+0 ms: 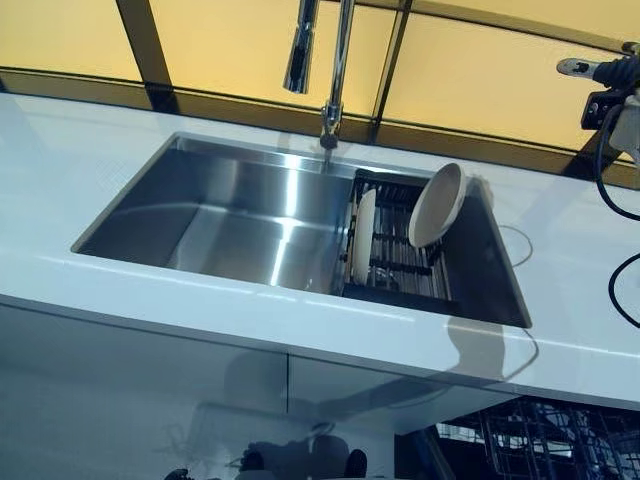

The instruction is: Take plates into dishwasher

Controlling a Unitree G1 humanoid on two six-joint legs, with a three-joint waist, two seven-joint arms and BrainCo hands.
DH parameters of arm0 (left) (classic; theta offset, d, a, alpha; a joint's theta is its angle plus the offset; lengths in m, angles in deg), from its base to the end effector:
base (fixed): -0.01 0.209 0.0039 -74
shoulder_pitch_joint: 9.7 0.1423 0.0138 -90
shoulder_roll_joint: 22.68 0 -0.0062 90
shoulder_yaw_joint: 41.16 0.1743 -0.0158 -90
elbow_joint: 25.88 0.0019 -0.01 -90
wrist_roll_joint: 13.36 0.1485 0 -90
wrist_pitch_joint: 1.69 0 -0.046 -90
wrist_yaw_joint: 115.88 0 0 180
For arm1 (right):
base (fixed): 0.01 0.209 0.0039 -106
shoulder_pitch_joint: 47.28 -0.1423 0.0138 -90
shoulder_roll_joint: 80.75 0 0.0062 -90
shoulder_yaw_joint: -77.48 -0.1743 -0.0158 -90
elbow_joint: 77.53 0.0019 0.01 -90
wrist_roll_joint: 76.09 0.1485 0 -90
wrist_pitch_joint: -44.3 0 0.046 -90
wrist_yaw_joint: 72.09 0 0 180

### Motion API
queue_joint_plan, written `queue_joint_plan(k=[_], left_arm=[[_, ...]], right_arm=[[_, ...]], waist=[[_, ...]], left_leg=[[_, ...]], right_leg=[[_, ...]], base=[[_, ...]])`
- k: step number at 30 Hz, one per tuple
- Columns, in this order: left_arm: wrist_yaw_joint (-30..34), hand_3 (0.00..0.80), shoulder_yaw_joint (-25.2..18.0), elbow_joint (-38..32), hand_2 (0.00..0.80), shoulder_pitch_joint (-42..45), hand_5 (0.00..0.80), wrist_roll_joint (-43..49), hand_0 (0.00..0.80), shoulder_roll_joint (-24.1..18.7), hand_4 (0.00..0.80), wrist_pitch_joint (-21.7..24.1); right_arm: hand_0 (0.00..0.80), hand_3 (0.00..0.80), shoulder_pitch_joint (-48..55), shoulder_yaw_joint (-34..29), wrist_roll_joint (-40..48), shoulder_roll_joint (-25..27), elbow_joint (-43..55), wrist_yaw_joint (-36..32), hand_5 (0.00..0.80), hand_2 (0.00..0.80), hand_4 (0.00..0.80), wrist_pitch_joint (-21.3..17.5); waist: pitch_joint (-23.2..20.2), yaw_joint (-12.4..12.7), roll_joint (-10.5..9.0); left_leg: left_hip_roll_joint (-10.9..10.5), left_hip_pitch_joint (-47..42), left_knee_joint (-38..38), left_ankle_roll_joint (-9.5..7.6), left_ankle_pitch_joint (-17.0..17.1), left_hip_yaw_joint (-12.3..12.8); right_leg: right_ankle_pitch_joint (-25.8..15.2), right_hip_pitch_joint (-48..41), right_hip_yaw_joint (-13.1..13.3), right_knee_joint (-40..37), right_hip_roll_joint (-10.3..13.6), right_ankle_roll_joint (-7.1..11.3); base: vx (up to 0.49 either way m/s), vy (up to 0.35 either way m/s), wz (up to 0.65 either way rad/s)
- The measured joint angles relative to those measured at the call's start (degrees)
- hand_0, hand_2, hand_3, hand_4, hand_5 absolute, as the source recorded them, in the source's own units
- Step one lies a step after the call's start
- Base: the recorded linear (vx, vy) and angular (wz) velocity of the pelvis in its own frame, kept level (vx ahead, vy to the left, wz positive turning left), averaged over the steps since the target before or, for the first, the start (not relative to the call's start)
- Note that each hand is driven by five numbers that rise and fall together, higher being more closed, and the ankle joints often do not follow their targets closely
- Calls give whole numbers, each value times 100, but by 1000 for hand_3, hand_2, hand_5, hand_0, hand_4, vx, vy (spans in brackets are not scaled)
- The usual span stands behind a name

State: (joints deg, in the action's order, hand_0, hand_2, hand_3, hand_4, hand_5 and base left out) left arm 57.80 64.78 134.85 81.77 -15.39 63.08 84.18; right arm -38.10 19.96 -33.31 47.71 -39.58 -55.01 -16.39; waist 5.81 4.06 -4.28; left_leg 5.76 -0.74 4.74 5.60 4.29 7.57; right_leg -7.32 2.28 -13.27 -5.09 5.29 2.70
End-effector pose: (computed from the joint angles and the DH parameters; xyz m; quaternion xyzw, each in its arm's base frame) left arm 0.0596 0.2564 -0.1100 0.2389 0.6100 0.0489 0.7540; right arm 0.3334 -0.2815 0.3253 -0.1260 0.0227 -0.2732 0.9534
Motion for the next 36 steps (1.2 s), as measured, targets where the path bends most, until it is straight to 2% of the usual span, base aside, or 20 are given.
queue_joint_plan(k=[13, 28, 36], left_arm=[[-72, 0, 96, -257, 0, -11, 0, -342, 0, 21, 0, 10], [-101, 0, 109, -385, 0, -100, 0, -387, 0, 27, 0, 1], [-119, 0, 123, -420, 0, -153, 0, -447, 0, 28, 0, 1]], right_arm=[[0, 0, 3, 177, -49, -234, 253, -233, 0, 0, 0, 148], [0, 0, 9, 189, -170, -440, 253, -448, 0, 0, 0, 291], [0, 0, 28, 192, -339, -457, 275, -557, 0, 0, 0, 362]], waist=[[249, -11, 261], [579, -7, 245], [610, 6, 263]], left_leg=[[-2, 40, 2, 7, 6, 2], [-7, 54, 4, 8, 5, -1], [-17, 145, 3, 5, 9, -12]], right_leg=[[-10, 49, 6, -2, -18, -14], [-8, 60, 2, -5, -13, -11], [-26, 146, -8, 12, -20, -32]], base=[[-10, 1, 0], [0, 0, 0], [0, 0, 0]])
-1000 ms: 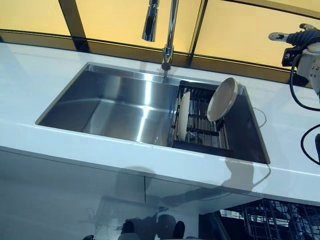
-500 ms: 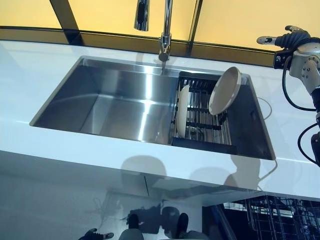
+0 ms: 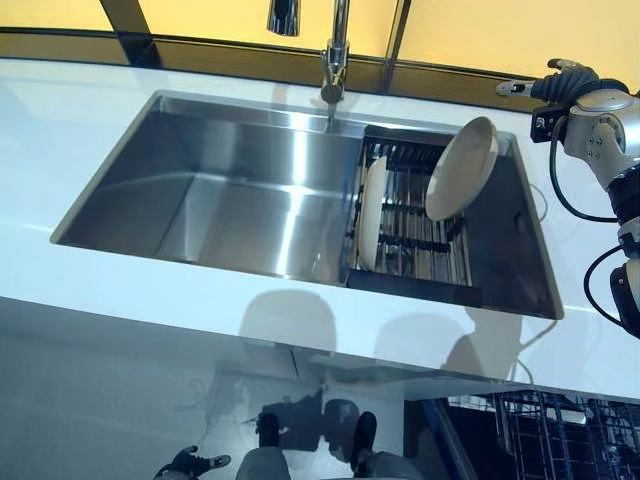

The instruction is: Take plates into dishwasher

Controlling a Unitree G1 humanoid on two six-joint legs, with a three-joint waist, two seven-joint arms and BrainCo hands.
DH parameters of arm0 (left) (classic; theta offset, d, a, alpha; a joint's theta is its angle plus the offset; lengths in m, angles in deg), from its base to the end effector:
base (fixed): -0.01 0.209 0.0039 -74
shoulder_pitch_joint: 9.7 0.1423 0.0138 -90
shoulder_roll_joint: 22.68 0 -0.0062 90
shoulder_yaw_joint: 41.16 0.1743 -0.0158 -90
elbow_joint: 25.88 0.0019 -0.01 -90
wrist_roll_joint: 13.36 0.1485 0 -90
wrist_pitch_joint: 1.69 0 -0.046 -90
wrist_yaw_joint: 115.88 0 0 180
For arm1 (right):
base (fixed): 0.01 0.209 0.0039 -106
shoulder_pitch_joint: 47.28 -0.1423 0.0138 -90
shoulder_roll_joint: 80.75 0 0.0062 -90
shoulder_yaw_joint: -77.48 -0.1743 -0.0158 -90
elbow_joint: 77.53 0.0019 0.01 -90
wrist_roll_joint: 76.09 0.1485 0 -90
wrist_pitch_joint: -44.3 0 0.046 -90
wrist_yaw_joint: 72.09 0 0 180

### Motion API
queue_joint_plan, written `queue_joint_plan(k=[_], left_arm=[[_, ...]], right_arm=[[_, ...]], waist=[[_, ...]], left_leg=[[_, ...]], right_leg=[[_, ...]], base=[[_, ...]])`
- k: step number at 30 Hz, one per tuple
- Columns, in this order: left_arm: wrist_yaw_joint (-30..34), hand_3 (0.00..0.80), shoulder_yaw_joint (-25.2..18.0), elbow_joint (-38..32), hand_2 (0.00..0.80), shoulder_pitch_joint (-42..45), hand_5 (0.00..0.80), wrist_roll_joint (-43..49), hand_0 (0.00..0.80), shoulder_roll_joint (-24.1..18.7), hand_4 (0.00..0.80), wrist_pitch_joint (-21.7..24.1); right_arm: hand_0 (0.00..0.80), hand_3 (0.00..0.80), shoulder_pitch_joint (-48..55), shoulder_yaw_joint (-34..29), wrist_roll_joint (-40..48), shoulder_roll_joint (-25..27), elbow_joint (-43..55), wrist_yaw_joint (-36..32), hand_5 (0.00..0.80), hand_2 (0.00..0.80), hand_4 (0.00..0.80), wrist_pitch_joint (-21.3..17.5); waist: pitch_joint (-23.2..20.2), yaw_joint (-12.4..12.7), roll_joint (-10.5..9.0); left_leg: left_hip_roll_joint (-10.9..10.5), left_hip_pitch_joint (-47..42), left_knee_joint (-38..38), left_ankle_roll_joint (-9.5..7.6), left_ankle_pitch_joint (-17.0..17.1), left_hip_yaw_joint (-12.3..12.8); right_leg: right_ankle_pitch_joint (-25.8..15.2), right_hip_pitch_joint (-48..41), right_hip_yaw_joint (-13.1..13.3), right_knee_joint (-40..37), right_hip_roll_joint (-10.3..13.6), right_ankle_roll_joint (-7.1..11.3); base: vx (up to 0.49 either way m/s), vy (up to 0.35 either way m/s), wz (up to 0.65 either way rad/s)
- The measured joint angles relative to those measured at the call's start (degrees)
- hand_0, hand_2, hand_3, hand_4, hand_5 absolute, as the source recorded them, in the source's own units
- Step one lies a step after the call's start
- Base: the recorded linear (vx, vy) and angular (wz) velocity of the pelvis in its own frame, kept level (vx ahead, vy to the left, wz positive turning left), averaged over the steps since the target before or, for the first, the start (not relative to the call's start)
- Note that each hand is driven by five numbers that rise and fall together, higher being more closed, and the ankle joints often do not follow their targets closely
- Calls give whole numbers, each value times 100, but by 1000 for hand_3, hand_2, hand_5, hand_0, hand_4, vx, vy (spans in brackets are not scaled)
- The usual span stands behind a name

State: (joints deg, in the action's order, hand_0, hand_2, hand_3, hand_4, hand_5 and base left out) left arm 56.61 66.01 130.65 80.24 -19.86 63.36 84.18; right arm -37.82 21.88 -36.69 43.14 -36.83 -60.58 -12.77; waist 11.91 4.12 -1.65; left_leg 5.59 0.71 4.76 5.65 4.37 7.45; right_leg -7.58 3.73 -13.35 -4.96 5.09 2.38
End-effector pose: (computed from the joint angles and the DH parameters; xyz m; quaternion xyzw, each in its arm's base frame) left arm 0.0822 0.2474 -0.1069 0.2161 0.5721 0.0607 0.7889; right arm 0.3453 -0.2513 0.3142 -0.1707 0.0580 -0.1892 0.9652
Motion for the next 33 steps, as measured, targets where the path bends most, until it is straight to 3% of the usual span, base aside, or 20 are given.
queue_joint_plan(k=[33], left_arm=[[-43, 0, 4, -38, 0, -118, 0, -130, 0, 0, 0, 11]], right_arm=[[0, 0, 276, 2, -495, -191, 7, -471, 0, 0, 0, 339]], waist=[[280, -3, 9]], left_leg=[[2, 31, 0, 3, 6, -23]], right_leg=[[0, 15, -28, -4, 2, 0]], base=[[0, 0, 0]])
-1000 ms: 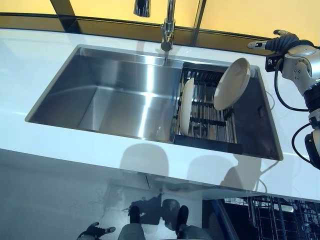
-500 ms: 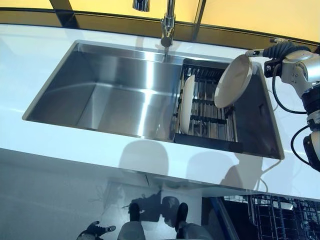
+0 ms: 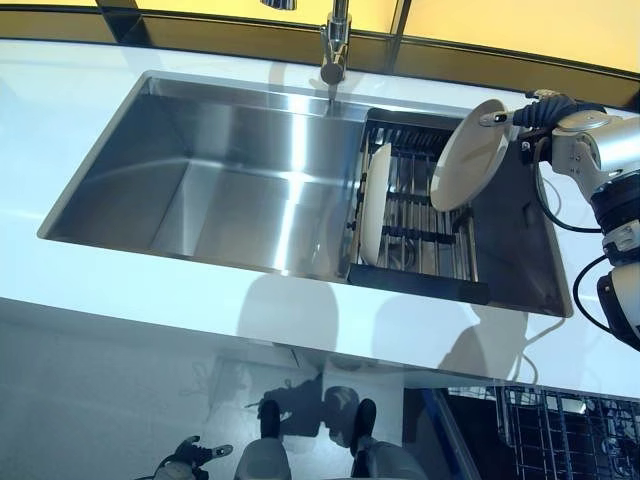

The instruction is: Take plates into dishwasher

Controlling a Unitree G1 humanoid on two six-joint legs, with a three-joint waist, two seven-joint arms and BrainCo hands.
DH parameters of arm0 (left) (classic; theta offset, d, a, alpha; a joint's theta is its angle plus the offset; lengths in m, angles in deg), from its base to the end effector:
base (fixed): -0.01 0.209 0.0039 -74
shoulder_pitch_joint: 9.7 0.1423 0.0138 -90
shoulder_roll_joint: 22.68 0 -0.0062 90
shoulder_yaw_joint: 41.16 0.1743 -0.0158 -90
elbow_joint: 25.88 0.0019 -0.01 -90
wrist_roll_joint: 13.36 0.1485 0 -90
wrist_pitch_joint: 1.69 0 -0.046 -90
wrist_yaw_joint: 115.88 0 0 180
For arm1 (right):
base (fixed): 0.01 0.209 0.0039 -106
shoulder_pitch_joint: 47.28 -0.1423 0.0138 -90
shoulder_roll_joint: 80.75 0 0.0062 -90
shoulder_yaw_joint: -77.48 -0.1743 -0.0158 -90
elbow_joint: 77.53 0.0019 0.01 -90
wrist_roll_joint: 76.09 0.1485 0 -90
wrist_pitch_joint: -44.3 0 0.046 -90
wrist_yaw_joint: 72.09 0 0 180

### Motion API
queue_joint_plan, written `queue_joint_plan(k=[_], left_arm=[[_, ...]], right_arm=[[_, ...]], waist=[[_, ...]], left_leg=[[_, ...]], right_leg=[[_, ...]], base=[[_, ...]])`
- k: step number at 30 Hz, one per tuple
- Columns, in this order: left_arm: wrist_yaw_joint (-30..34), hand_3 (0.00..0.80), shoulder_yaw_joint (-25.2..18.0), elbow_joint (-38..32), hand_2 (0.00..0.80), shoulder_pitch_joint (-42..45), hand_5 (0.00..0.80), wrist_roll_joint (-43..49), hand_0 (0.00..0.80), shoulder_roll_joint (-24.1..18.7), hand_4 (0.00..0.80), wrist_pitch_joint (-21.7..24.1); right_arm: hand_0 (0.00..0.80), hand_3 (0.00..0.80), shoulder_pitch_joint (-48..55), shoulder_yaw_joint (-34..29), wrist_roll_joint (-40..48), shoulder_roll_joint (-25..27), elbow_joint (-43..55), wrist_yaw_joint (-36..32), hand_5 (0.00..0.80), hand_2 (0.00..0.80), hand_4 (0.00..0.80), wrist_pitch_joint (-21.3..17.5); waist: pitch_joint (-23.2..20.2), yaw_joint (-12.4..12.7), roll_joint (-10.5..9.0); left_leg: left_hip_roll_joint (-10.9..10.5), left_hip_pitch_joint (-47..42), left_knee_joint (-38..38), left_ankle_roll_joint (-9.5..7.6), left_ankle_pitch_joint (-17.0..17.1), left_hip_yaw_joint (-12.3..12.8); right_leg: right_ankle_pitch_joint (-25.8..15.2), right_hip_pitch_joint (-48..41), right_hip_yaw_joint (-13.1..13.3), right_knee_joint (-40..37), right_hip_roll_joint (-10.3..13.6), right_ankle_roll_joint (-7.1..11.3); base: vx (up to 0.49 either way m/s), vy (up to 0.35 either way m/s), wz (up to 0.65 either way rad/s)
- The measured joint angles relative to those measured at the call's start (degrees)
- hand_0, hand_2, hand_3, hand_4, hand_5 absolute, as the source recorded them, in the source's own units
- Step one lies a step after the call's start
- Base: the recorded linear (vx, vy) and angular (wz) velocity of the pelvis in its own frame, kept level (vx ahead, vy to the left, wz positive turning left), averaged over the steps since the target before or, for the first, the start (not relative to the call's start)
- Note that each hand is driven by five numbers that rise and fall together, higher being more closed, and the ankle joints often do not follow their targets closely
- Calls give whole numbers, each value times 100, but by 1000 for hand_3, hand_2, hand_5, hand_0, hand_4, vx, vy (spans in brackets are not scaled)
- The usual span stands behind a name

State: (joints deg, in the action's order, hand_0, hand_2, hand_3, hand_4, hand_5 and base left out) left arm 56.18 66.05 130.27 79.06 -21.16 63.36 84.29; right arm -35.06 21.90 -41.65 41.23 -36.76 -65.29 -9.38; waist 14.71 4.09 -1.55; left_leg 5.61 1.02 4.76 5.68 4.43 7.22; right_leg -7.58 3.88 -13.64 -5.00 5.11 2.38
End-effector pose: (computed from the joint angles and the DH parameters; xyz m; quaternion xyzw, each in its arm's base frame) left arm 0.0910 0.2463 -0.1050 0.2095 0.5602 0.0684 0.7985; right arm 0.3495 -0.2486 0.2930 -0.2065 0.1158 -0.1597 0.9584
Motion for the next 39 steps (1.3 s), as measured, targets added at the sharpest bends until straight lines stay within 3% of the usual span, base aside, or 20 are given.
queue_joint_plan(k=[33, 39], left_arm=[[-7, 0, 2, -4, 0, -18, 0, -95, 0, 2, 0, 95], [-49, 0, 4, -4, 0, -25, 0, -231, 0, 45, 0, 101]], right_arm=[[0, 0, 117, -66, -5, -8, 183, -121, 0, 0, 0, 137], [0, 0, 327, -68, -46, -48, 150, -135, 0, 0, 0, 379]], waist=[[118, -2, 37], [205, 3, 76]], left_leg=[[0, 65, -1, 3, 13, -24], [0, 88, -2, 3, 14, -33]], right_leg=[[-1, 50, -25, -6, 3, 0], [-1, 69, -34, -1, 9, 0]], base=[[0, 0, 0], [0, 0, 0]])
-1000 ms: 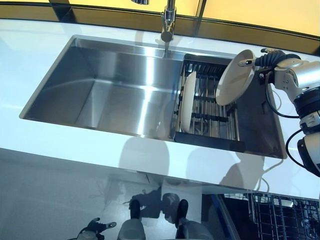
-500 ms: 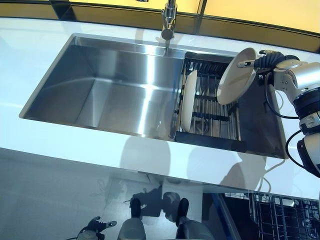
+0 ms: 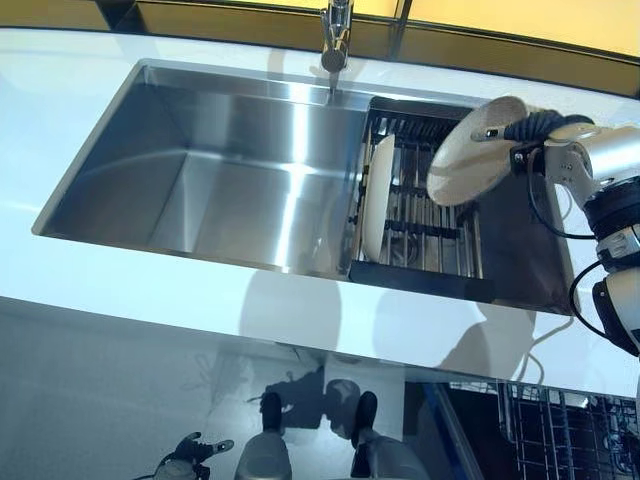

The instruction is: Take plates into dishwasher

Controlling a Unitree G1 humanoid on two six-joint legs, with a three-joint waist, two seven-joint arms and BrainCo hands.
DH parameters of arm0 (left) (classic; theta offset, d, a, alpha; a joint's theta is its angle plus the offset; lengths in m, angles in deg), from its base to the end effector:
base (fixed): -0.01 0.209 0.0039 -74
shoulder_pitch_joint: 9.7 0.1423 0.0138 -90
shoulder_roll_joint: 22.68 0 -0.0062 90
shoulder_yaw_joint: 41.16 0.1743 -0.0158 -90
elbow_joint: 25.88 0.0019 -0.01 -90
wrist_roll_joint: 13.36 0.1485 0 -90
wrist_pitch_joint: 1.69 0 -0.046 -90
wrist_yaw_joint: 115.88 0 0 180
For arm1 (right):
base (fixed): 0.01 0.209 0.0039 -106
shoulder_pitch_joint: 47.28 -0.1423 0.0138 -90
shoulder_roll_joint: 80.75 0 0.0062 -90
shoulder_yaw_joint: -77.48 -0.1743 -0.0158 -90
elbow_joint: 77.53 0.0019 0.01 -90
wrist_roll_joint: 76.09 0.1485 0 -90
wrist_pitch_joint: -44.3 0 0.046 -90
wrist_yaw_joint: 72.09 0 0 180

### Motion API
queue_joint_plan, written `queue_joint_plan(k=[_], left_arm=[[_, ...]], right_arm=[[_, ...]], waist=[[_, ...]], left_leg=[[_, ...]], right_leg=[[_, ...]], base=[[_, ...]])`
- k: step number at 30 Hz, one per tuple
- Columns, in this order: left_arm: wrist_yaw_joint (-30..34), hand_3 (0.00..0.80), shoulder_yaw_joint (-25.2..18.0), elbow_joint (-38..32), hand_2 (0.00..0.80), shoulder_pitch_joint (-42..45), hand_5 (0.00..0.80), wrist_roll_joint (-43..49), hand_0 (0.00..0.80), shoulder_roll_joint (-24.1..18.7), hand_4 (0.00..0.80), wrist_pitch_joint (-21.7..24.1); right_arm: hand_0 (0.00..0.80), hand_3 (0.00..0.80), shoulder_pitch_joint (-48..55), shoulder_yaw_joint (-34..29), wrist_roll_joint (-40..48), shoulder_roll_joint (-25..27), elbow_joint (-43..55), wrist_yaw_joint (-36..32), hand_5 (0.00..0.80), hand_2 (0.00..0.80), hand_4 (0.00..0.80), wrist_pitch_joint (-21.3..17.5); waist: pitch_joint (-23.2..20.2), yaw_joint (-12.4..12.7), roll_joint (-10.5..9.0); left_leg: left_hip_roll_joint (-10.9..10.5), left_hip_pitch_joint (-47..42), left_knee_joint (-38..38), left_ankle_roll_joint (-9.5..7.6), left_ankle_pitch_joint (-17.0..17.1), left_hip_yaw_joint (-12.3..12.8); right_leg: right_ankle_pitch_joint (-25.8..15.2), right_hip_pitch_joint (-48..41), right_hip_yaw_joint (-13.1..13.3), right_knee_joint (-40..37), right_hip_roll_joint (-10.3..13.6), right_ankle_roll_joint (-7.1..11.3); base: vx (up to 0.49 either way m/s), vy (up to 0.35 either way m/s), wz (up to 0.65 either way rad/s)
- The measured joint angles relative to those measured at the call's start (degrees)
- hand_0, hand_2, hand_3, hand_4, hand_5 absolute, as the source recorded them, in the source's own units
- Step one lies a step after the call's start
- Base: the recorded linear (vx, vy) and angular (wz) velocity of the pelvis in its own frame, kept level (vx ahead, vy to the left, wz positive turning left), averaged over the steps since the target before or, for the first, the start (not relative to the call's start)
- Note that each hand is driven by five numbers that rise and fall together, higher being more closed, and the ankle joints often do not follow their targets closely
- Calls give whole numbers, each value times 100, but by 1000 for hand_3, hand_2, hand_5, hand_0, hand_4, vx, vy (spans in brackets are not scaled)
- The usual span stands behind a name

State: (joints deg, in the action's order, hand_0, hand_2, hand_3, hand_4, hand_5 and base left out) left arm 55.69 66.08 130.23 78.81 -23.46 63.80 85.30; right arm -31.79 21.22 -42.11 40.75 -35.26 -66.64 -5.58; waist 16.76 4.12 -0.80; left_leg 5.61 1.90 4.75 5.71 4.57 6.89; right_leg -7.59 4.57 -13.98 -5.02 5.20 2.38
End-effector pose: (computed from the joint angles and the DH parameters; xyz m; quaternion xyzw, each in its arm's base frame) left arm 0.0935 0.2432 -0.1052 0.1919 0.5515 0.0788 0.8079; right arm 0.3492 -0.2492 0.2743 -0.2083 0.1668 -0.1463 0.9526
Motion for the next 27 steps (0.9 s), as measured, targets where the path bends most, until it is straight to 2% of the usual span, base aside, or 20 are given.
queue_joint_plan(k=[4, 5, 6, 7, 8, 16, 27], left_arm=[[-3, 0, -7, 2, 0, -22, 0, -21, 0, 28, 0, 10], [-4, 0, -7, 2, 0, -38, 0, -22, 0, 48, 0, 18], [-4, 0, -7, 2, 0, -56, 0, -25, 0, 66, 0, 31], [-5, 0, -7, 2, 0, -85, 0, -26, 0, 79, 0, 45], [-6, 0, -7, 0, 0, -96, 0, -27, 0, 82, 0, 58], [-26, 0, -6, -2, 0, -119, 0, -79, 0, 85, 0, 156], [-72, 0, -14, -2, 0, -117, 0, -76, 0, 85, 0, 156]], right_arm=[[0, 0, 121, 0, -86, -41, -34, -124, 0, 0, 0, 78], [116, 116, 125, 0, -113, -61, -45, -152, 116, 116, 116, 83], [320, 320, 127, 0, -153, -86, -47, -167, 320, 320, 320, 83], [675, 675, 133, 0, -184, -101, -47, -190, 675, 675, 675, 83], [800, 800, 141, 0, -184, -109, -47, -197, 800, 800, 800, 83], [800, 800, 157, 0, -428, -181, -306, -170, 800, 800, 800, 64], [800, 800, 156, -1, -479, -175, -291, 69, 800, 800, 800, 18]], waist=[[61, 0, 40], [91, 3, 51], [111, 5, 60], [123, 11, 69], [124, 13, 70], [126, 152, 71], [147, 158, 33]], left_leg=[[-2, 97, -3, -1, 10, -18], [-3, 97, -2, -1, 10, -24], [-6, 100, -2, -1, 10, -31], [-9, 106, -2, -2, 11, -49], [-10, 111, -2, -2, 12, -59], [-6, 110, -2, -1, 28, -75], [-11, 22, 1, -1, 28, -79]], right_leg=[[-7, 82, -16, 7, -2, -6], [-7, 79, -21, 7, -2, -6], [-6, 79, -26, 7, -1, -6], [-6, 79, -35, 7, 1, -6], [-6, 79, -41, 7, 2, -6], [-6, 66, -70, 7, -1, -6], [-6, -23, -74, 7, 1, -6]], base=[[0, 0, 0], [0, 0, 0], [-13, 19, 3], [-6, 12, 3], [-2, 9, 4], [-1, 2, 1], [0, 0, 0]])
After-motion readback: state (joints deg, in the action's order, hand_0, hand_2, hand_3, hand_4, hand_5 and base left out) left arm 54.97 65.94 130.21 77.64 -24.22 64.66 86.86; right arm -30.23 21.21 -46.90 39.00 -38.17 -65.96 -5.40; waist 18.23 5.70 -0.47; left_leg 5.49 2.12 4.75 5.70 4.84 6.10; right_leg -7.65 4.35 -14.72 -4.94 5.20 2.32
